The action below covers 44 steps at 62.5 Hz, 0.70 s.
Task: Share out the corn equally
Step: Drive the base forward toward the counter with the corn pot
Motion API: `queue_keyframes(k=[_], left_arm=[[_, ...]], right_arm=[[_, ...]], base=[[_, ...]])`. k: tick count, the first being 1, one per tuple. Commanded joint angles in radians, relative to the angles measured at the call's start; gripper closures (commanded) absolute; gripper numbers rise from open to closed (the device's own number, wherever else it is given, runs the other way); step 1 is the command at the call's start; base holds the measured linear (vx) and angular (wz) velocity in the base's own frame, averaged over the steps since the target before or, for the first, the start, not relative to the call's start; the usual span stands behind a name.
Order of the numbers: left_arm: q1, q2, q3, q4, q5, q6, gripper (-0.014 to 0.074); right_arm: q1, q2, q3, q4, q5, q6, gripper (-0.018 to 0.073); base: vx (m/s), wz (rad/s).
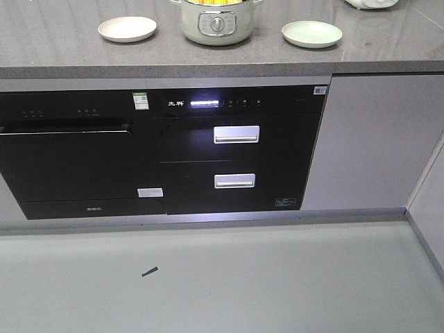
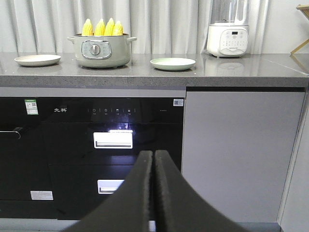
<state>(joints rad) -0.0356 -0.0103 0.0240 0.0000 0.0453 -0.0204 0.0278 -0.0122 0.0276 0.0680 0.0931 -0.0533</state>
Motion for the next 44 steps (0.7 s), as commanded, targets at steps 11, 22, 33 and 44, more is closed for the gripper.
queue_keyframes(k=[11,22,33,44], left_arm=[[0.001,-0.017,0.014,-0.007,-0.078,-0.011,0.0603],[0.001,-0.017,0.014,-0.007,-0.078,-0.011,0.0603],[0.001,-0.017,0.014,-0.007,-0.078,-0.011,0.0603],[0.001,-0.017,0.014,-0.007,-0.078,-0.011,0.0603]], right_arm=[[0.002,-0.004,0.011,-0.003,-0.074,-0.001,0.0563],[0.002,-0.004,0.011,-0.003,-0.074,-0.001,0.0563],[0.002,-0.004,0.011,-0.003,-0.074,-0.001,0.0563],[0.002,-0.004,0.011,-0.003,-0.074,-0.001,0.0563]], base=[[0.12,0.03],[0.13,0.02],[0.14,0.01],[0.14,0.00]])
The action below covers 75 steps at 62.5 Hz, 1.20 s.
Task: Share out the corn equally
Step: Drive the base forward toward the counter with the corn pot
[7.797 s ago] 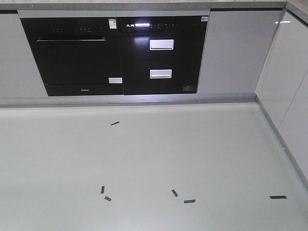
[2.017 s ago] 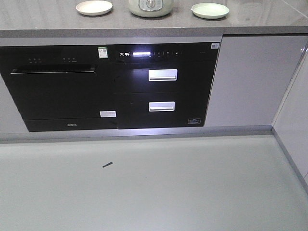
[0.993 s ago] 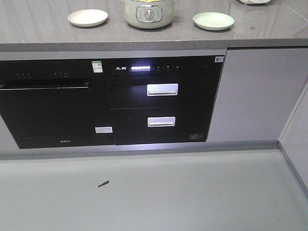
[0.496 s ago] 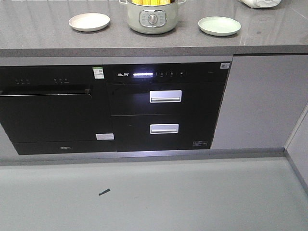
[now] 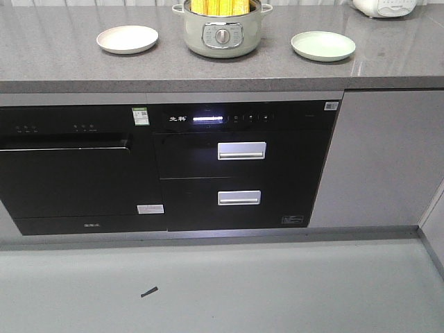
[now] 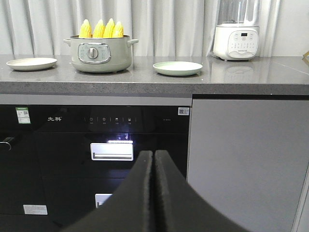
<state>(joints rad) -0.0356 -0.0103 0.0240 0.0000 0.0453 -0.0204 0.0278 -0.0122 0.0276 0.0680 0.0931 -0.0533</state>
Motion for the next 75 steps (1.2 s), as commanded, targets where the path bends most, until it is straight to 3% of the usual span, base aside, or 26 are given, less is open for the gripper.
queue_keyframes(k=[1,75], left_arm=[[0.001,-0.017,0.014,-0.007,-0.078,-0.011,0.0603],[0.001,-0.017,0.014,-0.007,-0.078,-0.011,0.0603]], right_arm=[[0.002,-0.004,0.011,-0.003,-0.074,-0.001,0.0563],[0.002,-0.004,0.011,-0.003,-0.074,-0.001,0.0563]], base=[[0.14,0.00],[0.12,0.00]])
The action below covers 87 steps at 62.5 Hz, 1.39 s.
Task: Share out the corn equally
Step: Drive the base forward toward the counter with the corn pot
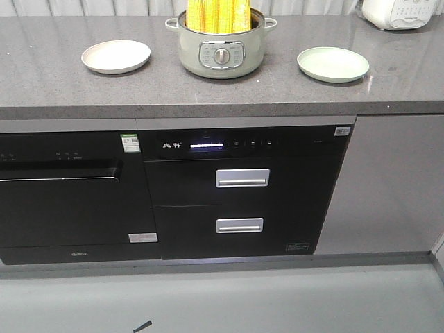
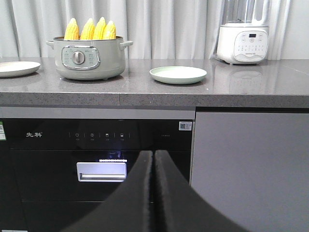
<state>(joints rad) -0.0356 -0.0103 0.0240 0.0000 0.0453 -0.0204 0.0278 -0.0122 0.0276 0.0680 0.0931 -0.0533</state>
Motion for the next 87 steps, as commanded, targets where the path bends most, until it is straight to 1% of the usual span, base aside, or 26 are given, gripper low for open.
queue_keyframes(k=[1,87], left_arm=[[0.001,-0.017,0.014,-0.007,-0.078,-0.011,0.0603],[0.001,-0.017,0.014,-0.007,-0.078,-0.011,0.0603]], right_arm=[[0.002,-0.004,0.011,-0.003,-0.074,-0.001,0.0563],[0.002,-0.004,0.011,-0.003,-0.074,-0.001,0.0563]], base=[[0.10,0.00],[0.11,0.01]])
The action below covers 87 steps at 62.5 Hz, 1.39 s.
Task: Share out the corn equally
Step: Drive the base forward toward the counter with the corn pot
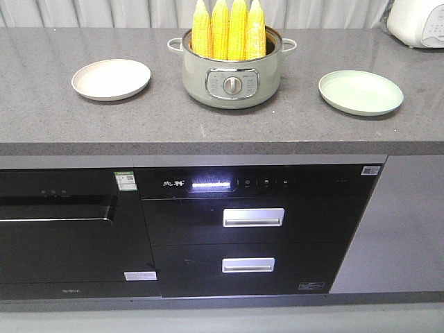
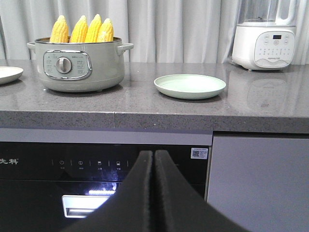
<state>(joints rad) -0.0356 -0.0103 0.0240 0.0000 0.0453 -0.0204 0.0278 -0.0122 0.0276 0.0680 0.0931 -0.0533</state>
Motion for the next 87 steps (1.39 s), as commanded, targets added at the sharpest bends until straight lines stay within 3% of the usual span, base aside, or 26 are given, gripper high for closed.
queue_keyframes(k=[1,87], left_arm=[[0.001,-0.017,0.014,-0.007,-0.078,-0.011,0.0603],[0.001,-0.017,0.014,-0.007,-0.078,-0.011,0.0603]], right_arm=[[0.002,-0.004,0.011,-0.003,-0.074,-0.001,0.0563],[0.002,-0.004,0.011,-0.003,-0.074,-0.001,0.0563]], base=[[0.12,0.00],[0.11,-0.03]])
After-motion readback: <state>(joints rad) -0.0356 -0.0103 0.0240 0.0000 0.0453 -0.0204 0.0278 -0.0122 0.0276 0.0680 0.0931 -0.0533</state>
